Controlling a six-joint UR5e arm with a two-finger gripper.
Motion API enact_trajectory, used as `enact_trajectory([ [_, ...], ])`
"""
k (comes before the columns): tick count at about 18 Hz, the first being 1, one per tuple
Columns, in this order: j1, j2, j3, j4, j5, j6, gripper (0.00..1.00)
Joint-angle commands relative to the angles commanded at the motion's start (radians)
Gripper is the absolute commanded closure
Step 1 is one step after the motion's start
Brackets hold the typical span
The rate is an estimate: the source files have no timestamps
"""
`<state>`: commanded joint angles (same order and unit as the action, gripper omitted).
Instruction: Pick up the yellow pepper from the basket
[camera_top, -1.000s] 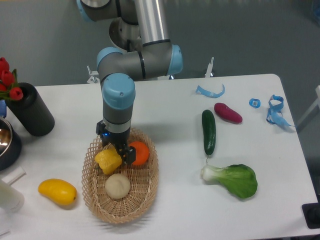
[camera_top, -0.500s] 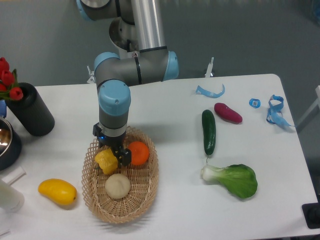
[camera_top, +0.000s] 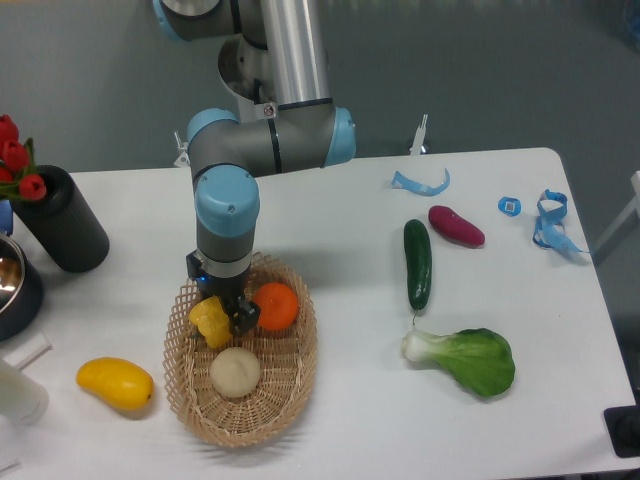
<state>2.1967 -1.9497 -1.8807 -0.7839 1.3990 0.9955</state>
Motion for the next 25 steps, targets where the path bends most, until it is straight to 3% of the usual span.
enact_trajectory([
  [7,0.015,0.018,0.061,0.003,-0.008,-0.005,0.58],
  [13,0.066,0.093,0.136,0.009,-0.052,-0.031,0.58],
  [20,0.144,0.095,0.300,0.011,-0.142,-0.144,0.58],
  [25,0.199,0.094,0.339,0.011,-0.173,-0.150,0.58],
])
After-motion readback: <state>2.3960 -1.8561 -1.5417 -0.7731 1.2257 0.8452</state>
